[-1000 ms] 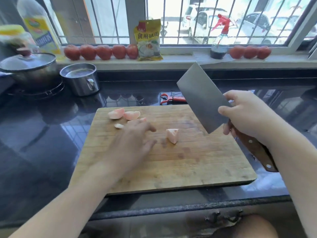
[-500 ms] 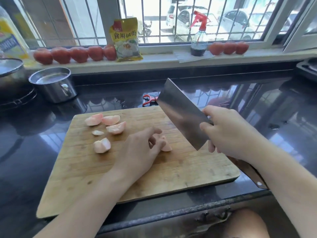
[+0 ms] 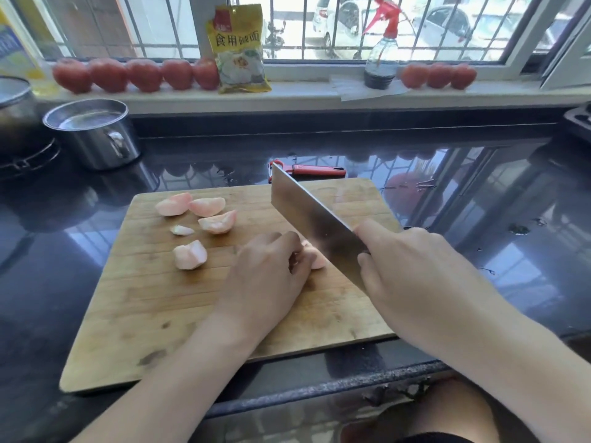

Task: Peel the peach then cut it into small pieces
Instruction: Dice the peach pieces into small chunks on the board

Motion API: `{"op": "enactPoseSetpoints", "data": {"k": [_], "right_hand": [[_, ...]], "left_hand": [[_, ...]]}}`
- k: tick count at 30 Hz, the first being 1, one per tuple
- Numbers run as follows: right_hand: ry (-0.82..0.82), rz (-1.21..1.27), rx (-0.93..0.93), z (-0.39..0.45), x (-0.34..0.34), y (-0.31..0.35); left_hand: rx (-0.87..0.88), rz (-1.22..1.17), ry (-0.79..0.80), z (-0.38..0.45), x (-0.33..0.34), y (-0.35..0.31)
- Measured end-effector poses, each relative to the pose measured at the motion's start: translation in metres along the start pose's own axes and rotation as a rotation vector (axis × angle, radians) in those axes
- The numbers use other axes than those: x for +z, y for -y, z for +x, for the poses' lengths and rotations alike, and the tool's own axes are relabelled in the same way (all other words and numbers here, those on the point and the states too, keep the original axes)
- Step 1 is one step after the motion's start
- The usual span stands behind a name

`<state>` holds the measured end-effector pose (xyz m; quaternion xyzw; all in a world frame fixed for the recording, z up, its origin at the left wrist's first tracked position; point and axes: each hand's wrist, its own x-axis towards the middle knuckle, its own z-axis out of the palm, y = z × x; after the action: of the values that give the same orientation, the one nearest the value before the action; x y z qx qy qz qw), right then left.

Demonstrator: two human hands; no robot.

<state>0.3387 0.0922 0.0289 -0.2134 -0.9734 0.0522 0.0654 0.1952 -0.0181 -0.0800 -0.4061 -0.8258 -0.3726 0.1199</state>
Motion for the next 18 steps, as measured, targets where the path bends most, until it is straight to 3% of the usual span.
{"op": "enactPoseSetpoints", "data": {"k": [18], "right_hand": [[0.078,-0.129,-0.009,-0.0022,-0.0060,0.0060]], "left_hand": [[0.008,-0.016,0.022,0.0003,0.0028,0.0045]]}}
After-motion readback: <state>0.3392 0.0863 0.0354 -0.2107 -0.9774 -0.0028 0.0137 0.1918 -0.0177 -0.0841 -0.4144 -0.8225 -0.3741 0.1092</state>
